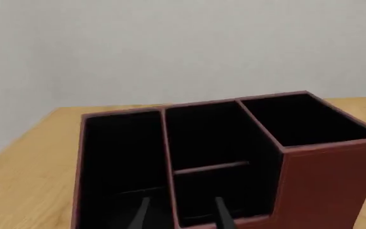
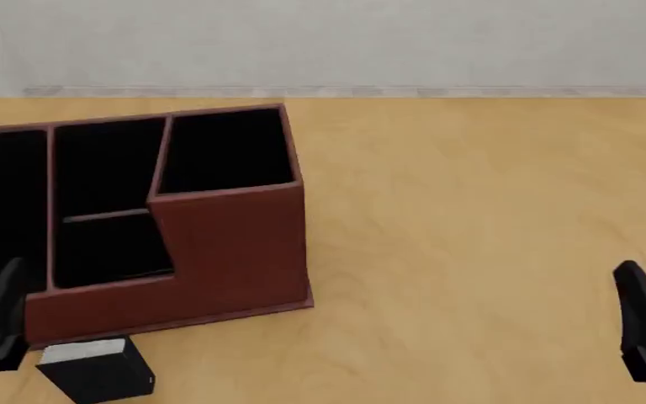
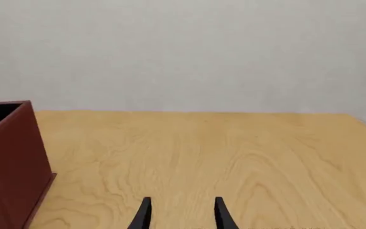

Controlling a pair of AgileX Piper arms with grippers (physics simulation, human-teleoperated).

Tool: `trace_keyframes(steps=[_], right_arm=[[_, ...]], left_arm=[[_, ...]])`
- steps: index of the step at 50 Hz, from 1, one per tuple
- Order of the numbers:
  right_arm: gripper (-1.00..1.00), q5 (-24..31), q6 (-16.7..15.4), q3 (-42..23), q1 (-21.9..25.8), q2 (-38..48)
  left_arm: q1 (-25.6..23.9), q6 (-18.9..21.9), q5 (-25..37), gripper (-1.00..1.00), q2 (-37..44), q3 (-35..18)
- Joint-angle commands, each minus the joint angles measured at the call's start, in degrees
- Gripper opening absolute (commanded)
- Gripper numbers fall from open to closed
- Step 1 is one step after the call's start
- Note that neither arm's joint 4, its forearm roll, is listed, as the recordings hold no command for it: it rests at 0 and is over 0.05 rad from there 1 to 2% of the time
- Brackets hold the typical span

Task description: Pick up the book and place it in the left compartment of the caddy.

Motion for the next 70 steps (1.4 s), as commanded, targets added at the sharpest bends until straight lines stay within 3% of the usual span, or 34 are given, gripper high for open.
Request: trace_keyframes(steps=[1,13,22,26,28,31,40,41,47,50,53,54,55,57,59,70], right_arm=[[1.0,-1.59,0.81,-0.07,-0.53,2.75],[1.0,-1.94,1.5,-0.06,-0.54,3.43],[1.0,-1.87,1.92,-0.02,-0.77,3.53],[1.0,-2.22,2.19,-0.01,-0.88,4.01],[1.0,-2.52,2.31,0.03,-0.92,4.34],[1.0,-2.82,2.62,-0.07,-0.86,4.92],[1.0,-2.94,3.17,0.0,-0.98,5.22],[1.0,-3.0,3.21,0.04,-0.96,5.28],[1.0,-3.38,3.48,-0.01,-1.0,5.78],[1.0,-2.97,3.59,-0.04,-1.12,5.34],[1.0,-2.74,3.64,-0.04,-1.11,5.15],[1.0,-2.88,3.61,-0.12,-1.07,5.42],[1.0,-2.88,3.61,-0.12,-1.07,5.42],[1.0,-2.26,4.06,-0.5,-0.77,5.27],[1.0,-1.87,4.24,-0.62,-0.79,4.96],[1.0,-3.79,3.98,0.03,-1.34,6.99]], left_arm=[[-2.74,-6.1,4.79,1.0,-5.46,-1.71],[-1.75,-5.74,4.54,1.0,-5.25,-1.72],[-0.8,-2.66,6.69,1.0,-3.62,-4.51],[-4.77,-2.81,7.64,1.0,-0.34,-6.69],[-4.25,-3.51,11.43,1.0,-3.83,-8.82],[-7.78,-5.05,15.08,1.0,-3.84,-11.95],[-12.39,-5.76,17.23,1.0,-0.49,-15.77],[-15.23,-3.85,18.57,1.0,-0.78,-17.89],[-20.33,-1.02,20.07,1.0,2.07,-21.35],[-25.05,-1.44,21.67,1.0,4.01,-23.35],[-25.89,-1.01,22.77,1.0,4.84,-24.83],[-25.38,1.77,23.85,1.0,6.83,-26.11],[-25.38,1.77,23.86,1.0,6.85,-26.13],[-29.48,3.78,27.28,1.0,8.86,-29.83],[-29.89,4.71,27.94,1.0,9.74,-30.3],[-38.52,6.06,35.26,1.0,18.15,-34.4]])
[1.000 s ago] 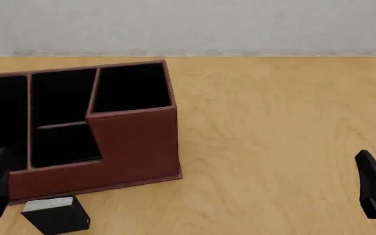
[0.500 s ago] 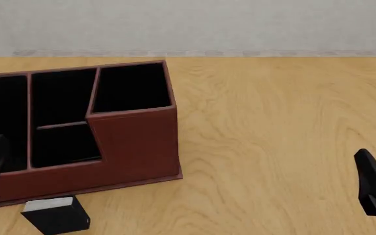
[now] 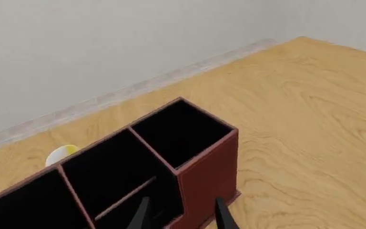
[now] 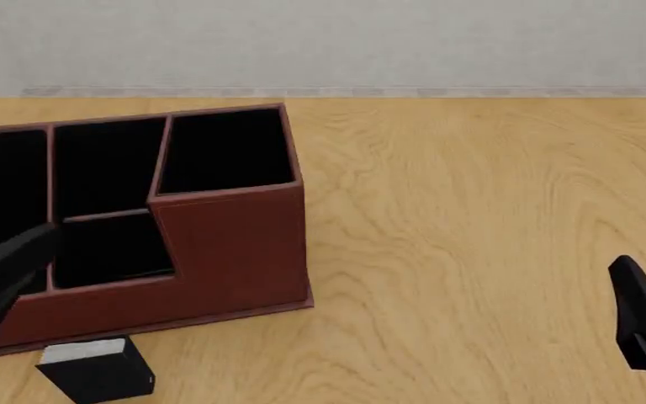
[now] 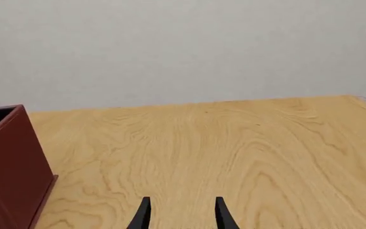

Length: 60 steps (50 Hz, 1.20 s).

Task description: Pick up the book and place it in the left compartment of the caddy.

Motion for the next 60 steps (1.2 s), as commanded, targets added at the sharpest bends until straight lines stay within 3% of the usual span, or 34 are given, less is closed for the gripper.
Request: trace_keyframes(steps=[1,11,22,28,33,46,60], right_arm=[[1.0,-1.43,0.25,0.15,-0.2,1.97],[1.0,-1.46,-0.34,0.18,-0.27,2.18],[1.0,-2.6,-0.64,0.19,-0.15,3.51],[1.0,-2.83,-0.75,0.19,-0.17,3.93],[1.0,-3.14,-0.77,0.19,-0.06,4.36],[1.0,-3.78,-0.59,0.21,0.04,5.48],[1.0,-3.94,0.02,0.2,-0.08,5.68]], left_arm=[[-8.81,2.24,7.06,1.0,7.75,-5.65],[-12.24,2.35,9.86,1.0,13.16,-7.04],[-12.09,4.99,13.49,1.0,16.3,-5.13],[-9.39,7.39,15.57,1.0,17.24,-2.31],[-10.08,8.66,17.47,1.0,16.78,-1.25],[-4.41,13.54,23.35,1.0,12.75,0.45],[0.65,17.11,24.63,1.0,10.13,3.2]])
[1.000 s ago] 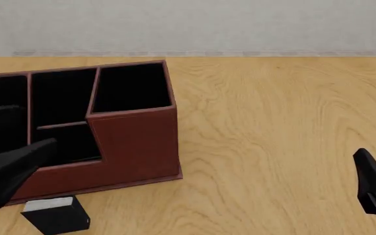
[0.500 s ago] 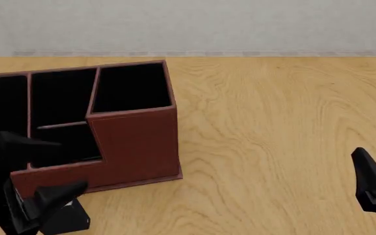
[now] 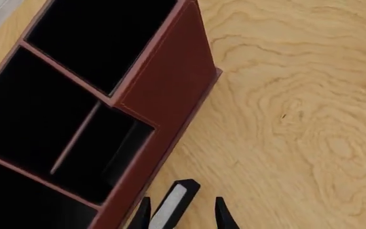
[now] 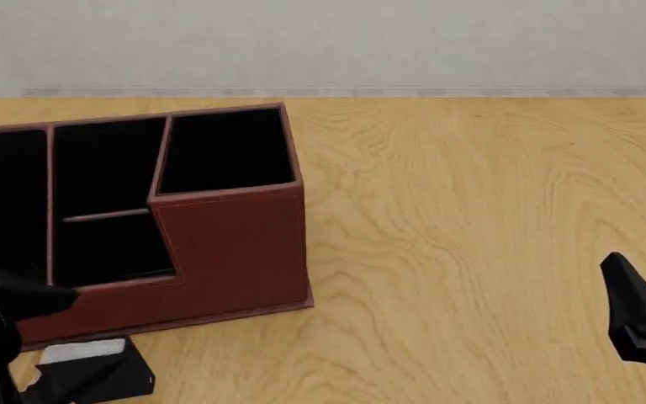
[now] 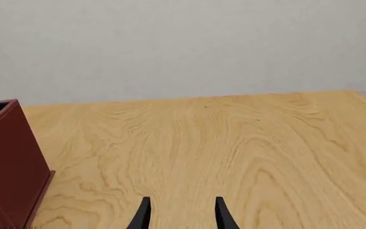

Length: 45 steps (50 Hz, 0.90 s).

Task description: Pick up the book and place it in the left compartment of the caddy.

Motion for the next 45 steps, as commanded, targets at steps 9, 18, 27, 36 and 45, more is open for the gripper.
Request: trace_keyframes(steps=[9,18,27,36,45], right_arm=[[1.0,-0.23,0.85,-0.01,-0.25,0.21],[1.0,-0.36,1.14,0.0,-0.41,0.31],[1.0,-0.07,1.36,0.0,-0.49,-0.07],[1.0,-0.12,1.33,0.01,-0.54,-0.12],[1.0,0.19,1.48,-0.03,-0.62,-0.51]], left_arm=[[6.77,5.82,0.92,1.0,-1.42,2.51],[8.11,7.26,-0.23,1.0,-0.43,2.55],[8.37,6.78,-2.23,1.0,1.29,2.56],[6.63,5.63,-4.89,1.0,2.84,4.02],[7.01,5.31,-5.58,1.0,2.64,5.69]])
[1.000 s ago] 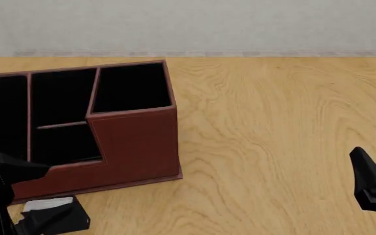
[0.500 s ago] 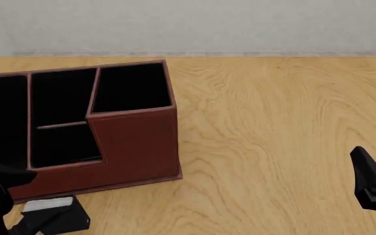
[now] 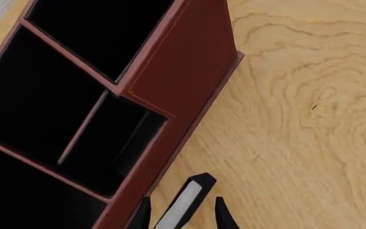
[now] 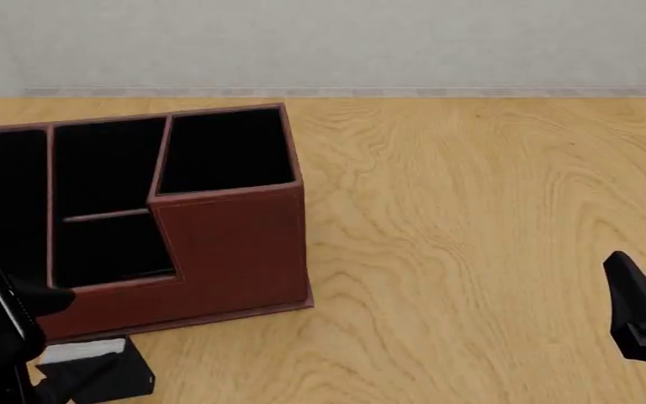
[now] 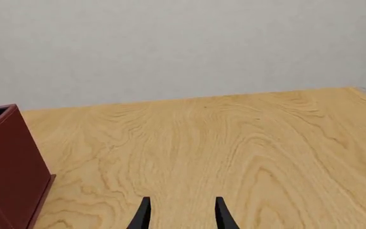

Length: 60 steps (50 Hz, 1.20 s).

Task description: Pick up the book and place it in the left compartment of the caddy.

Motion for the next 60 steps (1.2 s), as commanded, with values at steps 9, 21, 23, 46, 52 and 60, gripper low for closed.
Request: trace_keyframes(steps=[9,21,23,46,52,60], right_arm=[[1.0,0.37,0.04,-0.01,0.03,-0.49],[1.0,0.39,0.21,0.0,0.02,-0.5],[1.0,0.29,0.25,0.0,-0.01,-0.4],[1.0,0.13,0.46,-0.03,-0.07,-0.12],[1.0,-0.06,0.47,-0.03,-0.1,0.08],[1.0,-0.36,0.53,-0.03,-0.09,0.47]], left_arm=[[0.98,-0.41,-1.59,1.0,0.26,3.0],[2.43,0.64,-1.83,1.0,0.11,3.8],[2.61,0.72,-1.92,1.0,0.2,3.84],[3.79,1.32,-4.05,1.0,1.21,5.23],[3.93,1.47,-4.7,1.0,1.85,5.7],[4.98,2.04,-6.71,1.0,3.72,6.63]])
